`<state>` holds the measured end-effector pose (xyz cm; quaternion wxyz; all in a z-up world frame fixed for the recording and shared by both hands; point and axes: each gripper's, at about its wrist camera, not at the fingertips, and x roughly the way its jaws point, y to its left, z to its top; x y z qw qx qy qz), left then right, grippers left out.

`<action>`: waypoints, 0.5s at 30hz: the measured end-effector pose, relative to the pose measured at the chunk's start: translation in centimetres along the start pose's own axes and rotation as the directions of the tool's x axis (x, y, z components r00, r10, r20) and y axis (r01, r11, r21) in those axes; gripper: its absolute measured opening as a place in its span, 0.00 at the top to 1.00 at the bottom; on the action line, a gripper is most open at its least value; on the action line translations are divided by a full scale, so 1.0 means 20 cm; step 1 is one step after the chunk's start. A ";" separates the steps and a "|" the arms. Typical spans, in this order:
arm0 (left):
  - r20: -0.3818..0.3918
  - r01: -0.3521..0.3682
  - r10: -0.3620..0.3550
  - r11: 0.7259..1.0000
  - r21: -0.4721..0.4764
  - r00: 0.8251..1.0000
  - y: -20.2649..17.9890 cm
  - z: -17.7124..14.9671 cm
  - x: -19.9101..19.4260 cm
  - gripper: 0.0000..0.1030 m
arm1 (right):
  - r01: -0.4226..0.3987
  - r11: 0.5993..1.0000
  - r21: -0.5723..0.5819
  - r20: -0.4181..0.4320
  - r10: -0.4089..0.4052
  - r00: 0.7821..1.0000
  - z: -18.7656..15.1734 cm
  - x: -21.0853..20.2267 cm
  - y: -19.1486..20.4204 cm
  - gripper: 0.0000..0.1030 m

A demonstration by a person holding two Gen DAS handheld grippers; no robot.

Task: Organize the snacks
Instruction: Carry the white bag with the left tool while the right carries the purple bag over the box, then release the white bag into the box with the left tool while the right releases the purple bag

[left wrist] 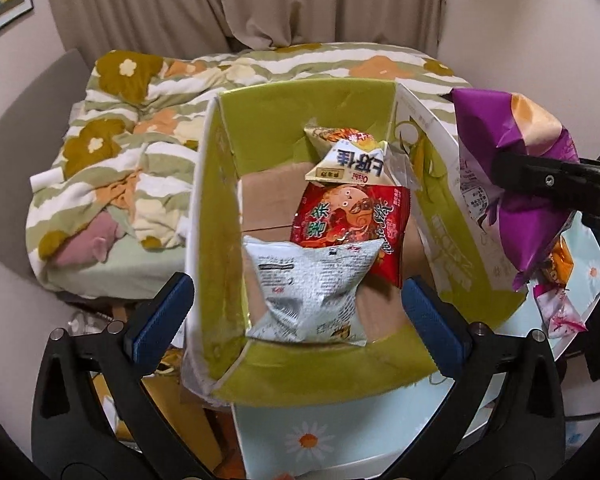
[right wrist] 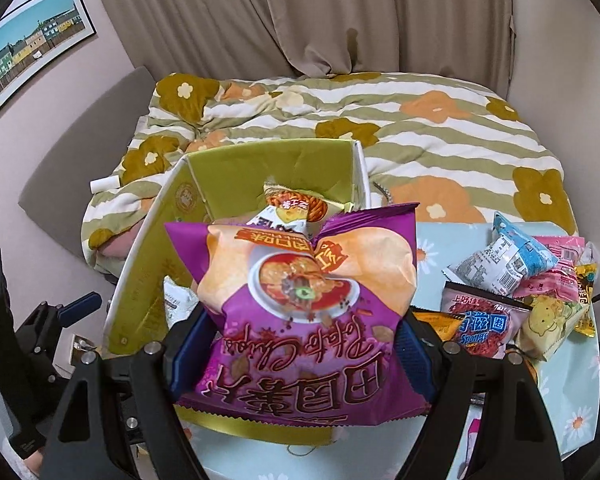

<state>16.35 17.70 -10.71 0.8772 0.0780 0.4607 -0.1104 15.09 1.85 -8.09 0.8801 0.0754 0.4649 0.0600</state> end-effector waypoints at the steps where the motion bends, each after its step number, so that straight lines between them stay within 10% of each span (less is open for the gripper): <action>1: 0.006 -0.004 0.004 1.000 -0.008 1.000 0.01 0.00 -0.02 0.00 | -0.001 1.000 -0.006 0.001 0.001 1.000 0.00 0.00 0.01 0.23; 15: 0.036 -0.067 0.072 0.990 -0.120 0.997 0.17 -0.05 -0.17 0.00 | -0.025 0.994 -0.107 0.018 0.027 0.999 -0.02 0.10 0.19 0.22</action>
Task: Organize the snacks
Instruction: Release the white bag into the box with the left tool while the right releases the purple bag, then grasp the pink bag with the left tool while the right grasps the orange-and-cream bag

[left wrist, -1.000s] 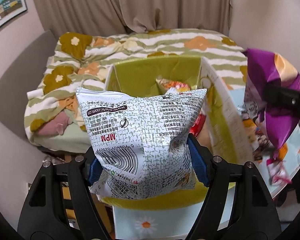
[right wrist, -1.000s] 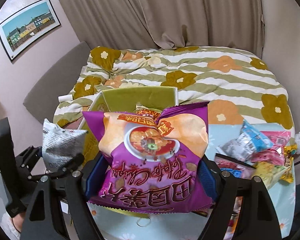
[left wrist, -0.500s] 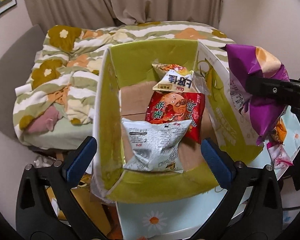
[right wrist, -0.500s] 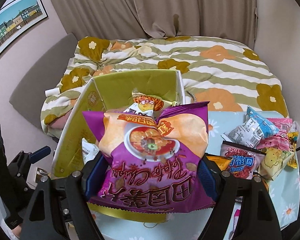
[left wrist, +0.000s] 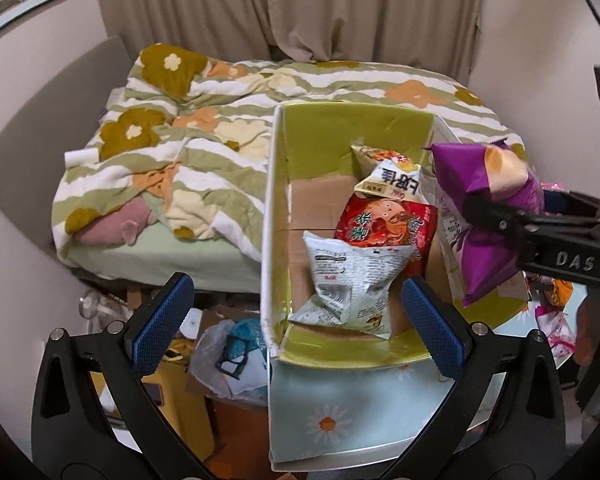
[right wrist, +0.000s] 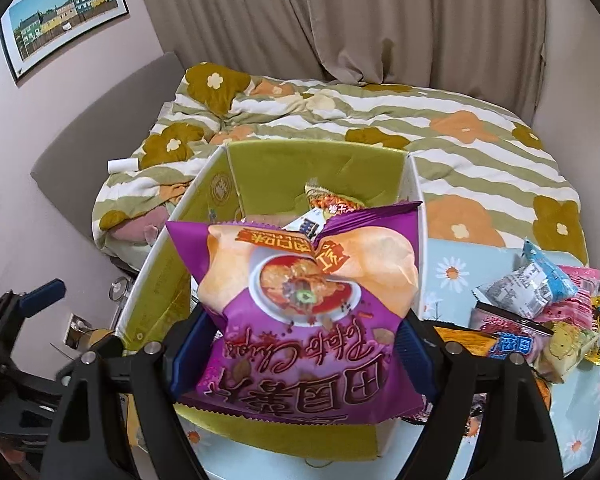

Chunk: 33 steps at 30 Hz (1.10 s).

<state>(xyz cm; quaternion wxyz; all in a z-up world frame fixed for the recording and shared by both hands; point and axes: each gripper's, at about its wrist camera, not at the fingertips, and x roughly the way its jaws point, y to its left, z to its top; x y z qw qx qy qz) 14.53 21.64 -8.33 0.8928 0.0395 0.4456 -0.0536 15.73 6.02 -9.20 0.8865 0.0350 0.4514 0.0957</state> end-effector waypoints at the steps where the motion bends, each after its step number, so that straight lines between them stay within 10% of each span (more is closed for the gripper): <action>1: -0.001 -0.002 0.002 1.000 -0.002 1.000 0.01 -0.01 0.00 0.00 | 0.000 1.000 0.002 0.001 0.000 1.000 -0.01 0.01 0.00 0.21; 6: -0.017 -0.014 0.014 1.000 0.006 1.000 0.00 -0.05 0.04 0.00 | 0.005 1.000 0.012 0.049 -0.006 0.999 -0.08 0.03 -0.01 0.00; 33: 0.067 0.087 -0.096 0.989 0.118 0.993 -0.27 0.09 -0.10 0.00 | 0.060 0.997 0.049 0.148 -0.066 0.987 -0.13 -0.31 -0.16 0.00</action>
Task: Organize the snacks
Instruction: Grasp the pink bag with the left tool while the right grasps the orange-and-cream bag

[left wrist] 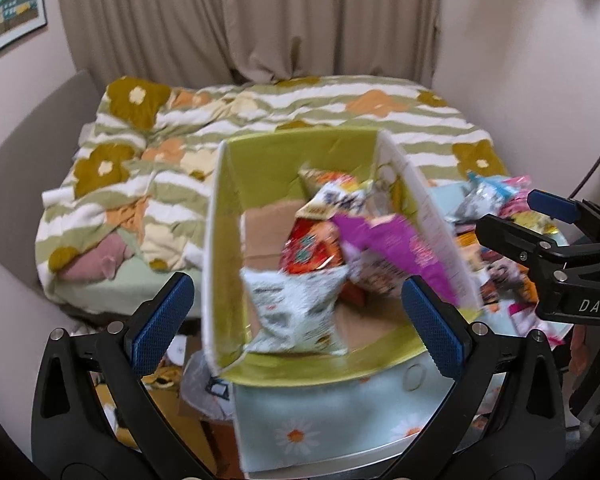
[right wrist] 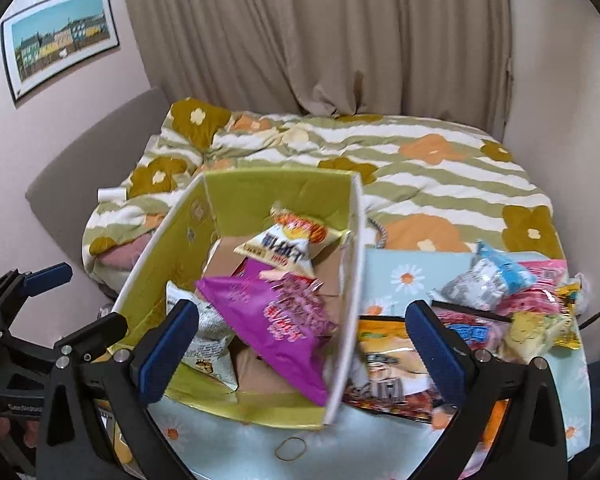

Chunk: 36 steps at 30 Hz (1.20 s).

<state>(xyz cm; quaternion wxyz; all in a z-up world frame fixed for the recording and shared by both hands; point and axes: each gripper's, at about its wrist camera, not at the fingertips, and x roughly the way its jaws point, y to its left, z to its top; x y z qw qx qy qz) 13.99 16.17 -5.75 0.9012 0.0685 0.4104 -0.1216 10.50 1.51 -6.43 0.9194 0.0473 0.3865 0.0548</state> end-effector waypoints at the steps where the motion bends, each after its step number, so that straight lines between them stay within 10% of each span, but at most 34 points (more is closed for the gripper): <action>1: 0.006 0.009 -0.009 1.000 0.007 1.000 -0.03 0.01 -0.01 0.00 | 0.004 1.000 0.007 0.009 -0.004 1.000 0.01 -0.03 -0.03 0.00; 18: -0.051 0.143 -0.141 0.989 0.039 0.989 -0.90 0.02 0.01 0.00 | 0.076 0.995 0.060 -0.061 -0.072 0.995 -0.11 -0.43 -0.91 0.00; 36: -0.312 0.236 -0.249 0.968 -0.080 0.917 -1.64 -0.51 0.49 0.00 | -0.111 0.983 0.143 -0.276 0.147 0.950 -0.43 -0.03 -1.52 0.00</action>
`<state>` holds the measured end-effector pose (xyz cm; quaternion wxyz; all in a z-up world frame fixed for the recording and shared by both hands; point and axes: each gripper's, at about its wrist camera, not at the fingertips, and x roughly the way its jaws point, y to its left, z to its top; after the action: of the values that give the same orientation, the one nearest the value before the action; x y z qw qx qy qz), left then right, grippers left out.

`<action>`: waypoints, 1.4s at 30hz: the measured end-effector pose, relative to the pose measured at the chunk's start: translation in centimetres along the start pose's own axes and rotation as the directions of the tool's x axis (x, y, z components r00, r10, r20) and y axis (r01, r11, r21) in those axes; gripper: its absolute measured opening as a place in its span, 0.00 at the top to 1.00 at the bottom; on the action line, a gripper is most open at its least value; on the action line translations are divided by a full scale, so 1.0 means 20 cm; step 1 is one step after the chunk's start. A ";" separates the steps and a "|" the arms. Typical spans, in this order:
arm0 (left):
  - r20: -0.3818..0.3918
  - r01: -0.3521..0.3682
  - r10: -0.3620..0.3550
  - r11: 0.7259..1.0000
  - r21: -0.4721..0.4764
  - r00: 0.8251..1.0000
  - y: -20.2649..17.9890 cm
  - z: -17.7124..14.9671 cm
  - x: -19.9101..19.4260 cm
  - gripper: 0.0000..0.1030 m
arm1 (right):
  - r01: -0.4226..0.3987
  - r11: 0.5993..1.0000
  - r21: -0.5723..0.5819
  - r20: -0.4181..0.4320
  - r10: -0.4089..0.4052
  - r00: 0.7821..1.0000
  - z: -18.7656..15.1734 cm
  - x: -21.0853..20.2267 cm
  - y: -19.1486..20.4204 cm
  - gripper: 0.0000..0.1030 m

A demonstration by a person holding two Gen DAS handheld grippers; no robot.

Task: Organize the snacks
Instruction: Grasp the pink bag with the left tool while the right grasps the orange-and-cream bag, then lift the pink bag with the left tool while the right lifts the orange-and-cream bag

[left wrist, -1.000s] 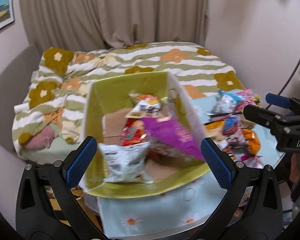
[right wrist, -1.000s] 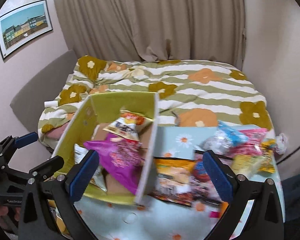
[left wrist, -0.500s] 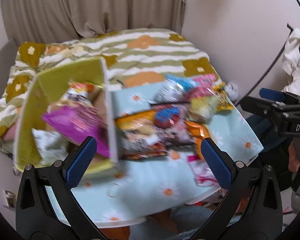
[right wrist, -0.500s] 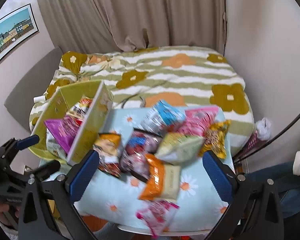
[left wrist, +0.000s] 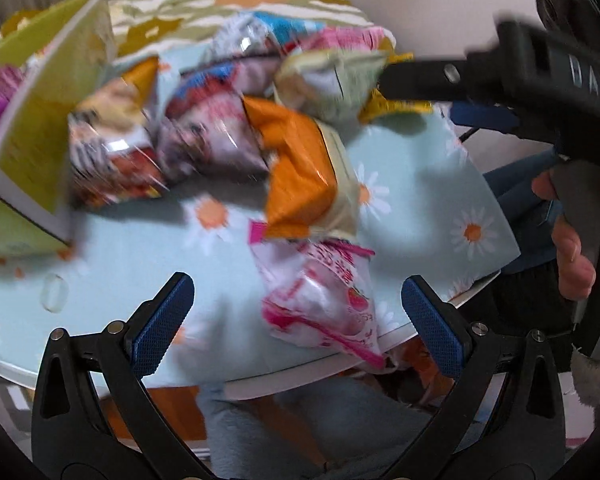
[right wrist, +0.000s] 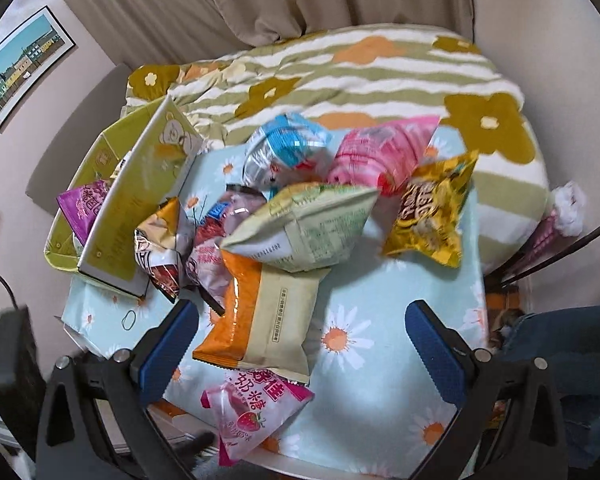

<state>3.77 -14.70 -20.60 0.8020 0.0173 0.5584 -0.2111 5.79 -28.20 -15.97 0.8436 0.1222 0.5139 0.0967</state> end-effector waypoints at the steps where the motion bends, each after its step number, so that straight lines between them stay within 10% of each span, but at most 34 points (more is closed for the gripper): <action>1: -0.008 0.001 -0.001 1.000 -0.005 1.000 0.00 -0.01 0.04 0.00 | -0.013 1.000 0.008 -0.012 0.013 1.000 0.00 0.04 -0.01 0.00; 6: -0.032 -0.002 0.001 1.000 -0.016 0.999 -0.01 -0.07 0.17 0.01 | -0.056 0.998 0.040 -0.052 0.058 0.997 -0.02 0.18 -0.03 0.00; 16: -0.025 -0.032 0.033 0.999 0.031 0.999 -0.05 -0.12 0.27 0.34 | -0.103 0.991 0.086 -0.116 0.113 0.987 -0.03 0.36 -0.01 0.00; 28: -0.013 -0.080 0.079 0.997 -0.009 0.997 0.08 -0.14 0.19 0.37 | -0.167 0.973 0.160 -0.180 0.195 0.964 -0.04 0.53 0.01 0.30; 42: -0.010 -0.172 0.172 0.982 -0.082 0.985 0.40 -0.19 0.05 0.38 | -0.174 0.974 0.146 -0.182 0.200 0.963 -0.08 0.48 -0.02 0.37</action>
<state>3.48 -6.77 -24.57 0.8164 0.0328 0.5644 -0.1177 8.70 -25.68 -24.87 0.7665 0.2143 0.5855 0.1543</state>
